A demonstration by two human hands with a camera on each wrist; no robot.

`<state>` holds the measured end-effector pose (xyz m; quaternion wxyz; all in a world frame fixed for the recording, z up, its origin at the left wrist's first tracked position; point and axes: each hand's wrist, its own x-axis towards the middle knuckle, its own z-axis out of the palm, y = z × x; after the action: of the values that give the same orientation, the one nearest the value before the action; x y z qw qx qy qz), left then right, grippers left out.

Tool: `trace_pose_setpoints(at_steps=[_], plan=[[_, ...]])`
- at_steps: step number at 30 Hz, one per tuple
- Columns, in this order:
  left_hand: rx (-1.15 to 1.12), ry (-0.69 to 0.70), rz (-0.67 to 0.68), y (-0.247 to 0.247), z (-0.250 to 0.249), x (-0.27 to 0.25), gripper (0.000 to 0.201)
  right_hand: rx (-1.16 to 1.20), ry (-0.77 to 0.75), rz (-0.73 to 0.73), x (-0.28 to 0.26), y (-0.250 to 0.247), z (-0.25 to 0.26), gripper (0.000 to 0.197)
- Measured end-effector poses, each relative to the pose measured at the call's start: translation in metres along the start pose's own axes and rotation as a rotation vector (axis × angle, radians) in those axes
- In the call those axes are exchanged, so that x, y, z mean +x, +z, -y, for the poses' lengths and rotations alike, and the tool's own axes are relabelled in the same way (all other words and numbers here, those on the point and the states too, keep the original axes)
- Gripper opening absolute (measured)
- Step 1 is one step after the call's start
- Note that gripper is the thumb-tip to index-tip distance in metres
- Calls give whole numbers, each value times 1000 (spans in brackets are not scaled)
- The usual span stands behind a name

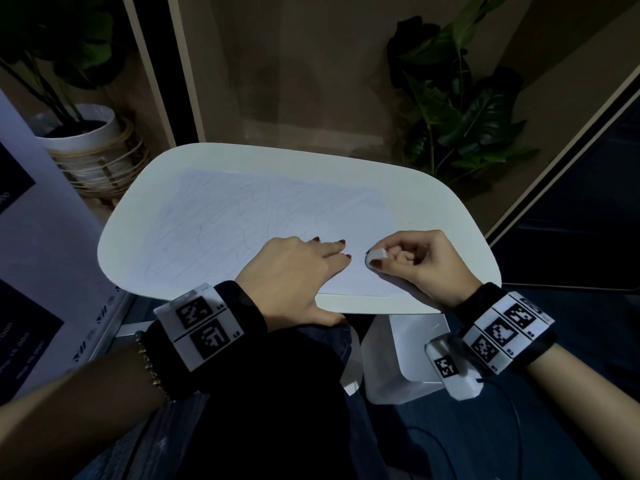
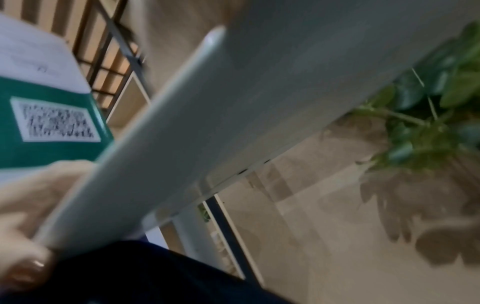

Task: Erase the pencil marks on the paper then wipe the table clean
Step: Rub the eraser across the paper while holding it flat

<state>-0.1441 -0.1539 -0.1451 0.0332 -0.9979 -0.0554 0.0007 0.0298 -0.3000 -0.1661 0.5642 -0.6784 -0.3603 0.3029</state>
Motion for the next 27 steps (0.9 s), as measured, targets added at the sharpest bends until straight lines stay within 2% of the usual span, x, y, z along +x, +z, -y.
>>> trace_pose_setpoints(at_steps=[2,5,7,11,16,20,24,27], plan=[[0,1,1,0,0,0,81,2,-5,-18,1,1,0,12],[1,5,-8,1,1,0,81,-9,-67,-263,7,3,-7,4],[1,6,-10,1,1,0,81,38,-72,-350,10,2,-9,9],[7,5,-8,1,0,-1,82,85,-52,-331,8,2,-10,8],[2,1,1,1,0,-1,81,-13,-20,-149,3,1,-6,5],[5,-13,26,-2,-1,-1,81,-12,-31,-266,5,2,-6,2],[4,-26,42,-3,-1,0,78,5,-7,-200,4,1,-6,4],[15,-21,43,-3,-1,0,79,18,-19,-296,7,2,-6,3]])
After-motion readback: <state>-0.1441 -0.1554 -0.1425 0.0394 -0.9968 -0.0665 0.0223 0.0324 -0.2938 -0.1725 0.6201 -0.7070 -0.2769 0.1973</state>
